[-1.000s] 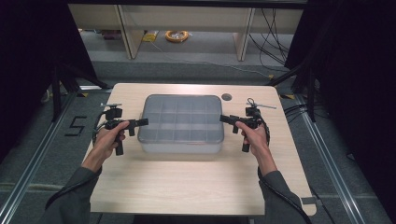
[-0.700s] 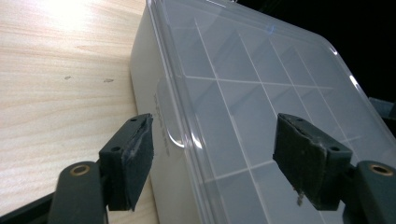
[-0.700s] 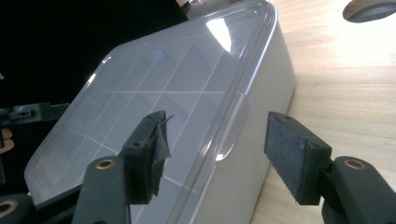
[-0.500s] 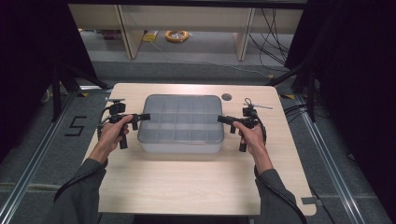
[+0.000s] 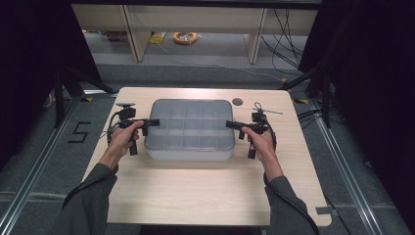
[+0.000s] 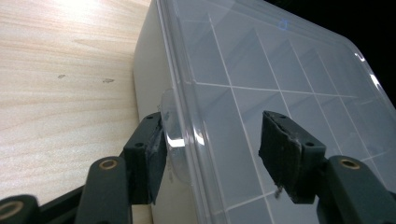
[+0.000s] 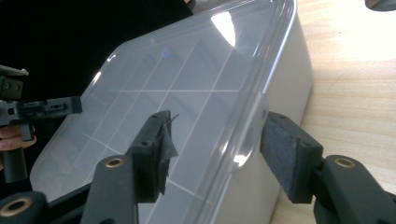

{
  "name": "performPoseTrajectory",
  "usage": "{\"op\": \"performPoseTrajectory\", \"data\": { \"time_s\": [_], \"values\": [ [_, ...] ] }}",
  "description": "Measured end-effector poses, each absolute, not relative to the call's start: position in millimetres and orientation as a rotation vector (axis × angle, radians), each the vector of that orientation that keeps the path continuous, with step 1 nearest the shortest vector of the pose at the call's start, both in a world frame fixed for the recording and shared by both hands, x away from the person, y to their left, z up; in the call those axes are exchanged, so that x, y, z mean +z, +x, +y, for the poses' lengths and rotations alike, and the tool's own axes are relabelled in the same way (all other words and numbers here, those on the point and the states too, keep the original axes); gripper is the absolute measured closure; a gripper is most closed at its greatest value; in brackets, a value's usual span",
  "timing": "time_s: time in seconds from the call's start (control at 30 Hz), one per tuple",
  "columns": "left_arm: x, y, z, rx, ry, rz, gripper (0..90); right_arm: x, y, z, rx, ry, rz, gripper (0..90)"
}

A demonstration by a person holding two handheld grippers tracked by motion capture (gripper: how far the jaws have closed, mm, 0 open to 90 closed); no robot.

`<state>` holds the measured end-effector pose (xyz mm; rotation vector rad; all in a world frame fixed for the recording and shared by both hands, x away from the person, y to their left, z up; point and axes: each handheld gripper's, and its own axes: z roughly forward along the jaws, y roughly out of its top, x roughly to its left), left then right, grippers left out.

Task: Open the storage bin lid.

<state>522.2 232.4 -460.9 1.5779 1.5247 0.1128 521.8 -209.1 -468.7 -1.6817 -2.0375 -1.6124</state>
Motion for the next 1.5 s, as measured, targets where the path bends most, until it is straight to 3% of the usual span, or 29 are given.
{"op": "performPoseTrajectory", "data": {
  "time_s": [0.63,0.8,1.5],
  "values": [
    [-447,512,233,0.151,1.463,1.582,53.0,-458,519,-216,-1.671,-1.701,-2.001,65.9],
    [-437,508,234,0.152,1.423,1.569,57.0,-453,517,-218,-1.728,-1.679,-2.011,68.0],
    [-408,492,234,0.187,1.428,1.506,57.2,-427,503,-221,-1.852,-1.652,-2.000,73.6]
  ]
}}
